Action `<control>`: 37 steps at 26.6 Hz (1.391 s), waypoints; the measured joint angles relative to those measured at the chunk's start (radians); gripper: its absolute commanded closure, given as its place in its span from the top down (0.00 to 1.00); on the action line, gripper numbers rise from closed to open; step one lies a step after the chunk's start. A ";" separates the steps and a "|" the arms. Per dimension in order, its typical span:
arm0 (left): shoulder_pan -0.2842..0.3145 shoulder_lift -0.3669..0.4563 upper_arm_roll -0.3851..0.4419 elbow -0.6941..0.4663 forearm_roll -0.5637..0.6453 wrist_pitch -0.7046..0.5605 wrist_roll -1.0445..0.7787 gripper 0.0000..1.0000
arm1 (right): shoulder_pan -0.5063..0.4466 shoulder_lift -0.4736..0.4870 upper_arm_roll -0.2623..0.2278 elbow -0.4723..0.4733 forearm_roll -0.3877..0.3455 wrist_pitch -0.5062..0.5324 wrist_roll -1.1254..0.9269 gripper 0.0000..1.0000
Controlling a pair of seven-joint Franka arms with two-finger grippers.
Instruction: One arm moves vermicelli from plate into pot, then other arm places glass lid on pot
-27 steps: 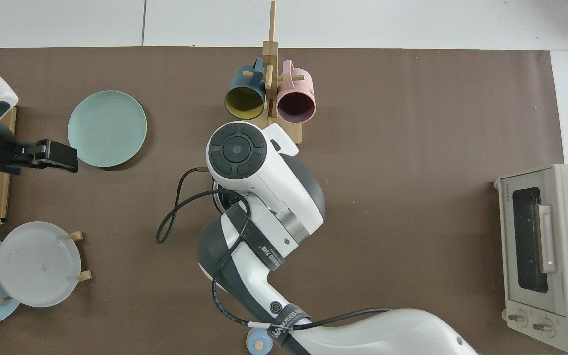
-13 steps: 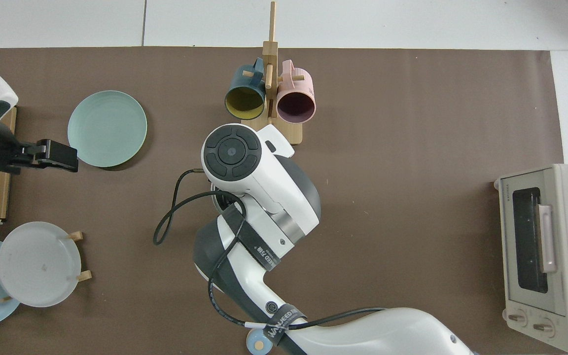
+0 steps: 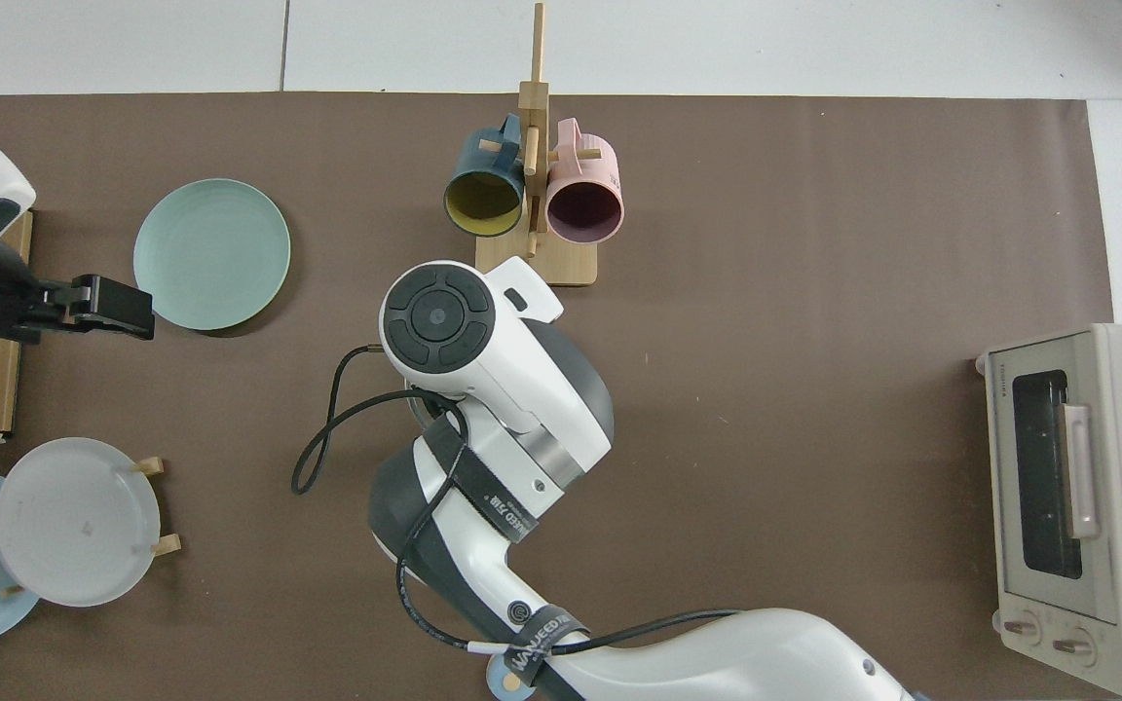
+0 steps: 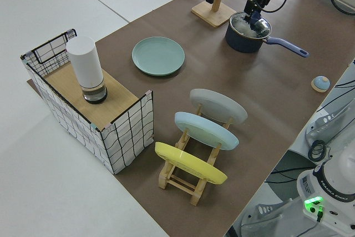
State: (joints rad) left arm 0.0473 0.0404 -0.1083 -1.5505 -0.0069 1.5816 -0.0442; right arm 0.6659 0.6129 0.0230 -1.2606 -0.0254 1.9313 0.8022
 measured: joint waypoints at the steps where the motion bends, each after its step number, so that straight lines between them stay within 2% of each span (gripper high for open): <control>1: 0.000 0.000 0.000 0.000 0.000 0.000 0.000 1.00 | 0.000 0.000 -0.001 0.000 0.000 0.000 0.000 0.00; 37: 0.000 0.000 0.000 -0.001 0.000 0.009 0.000 1.00 | -0.004 0.001 -0.016 0.001 -0.015 0.000 0.000 0.00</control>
State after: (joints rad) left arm 0.0473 0.0404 -0.1083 -1.5510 -0.0070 1.5909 -0.0442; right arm 0.6620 0.6138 0.0074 -1.2600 -0.0407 1.9312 0.8022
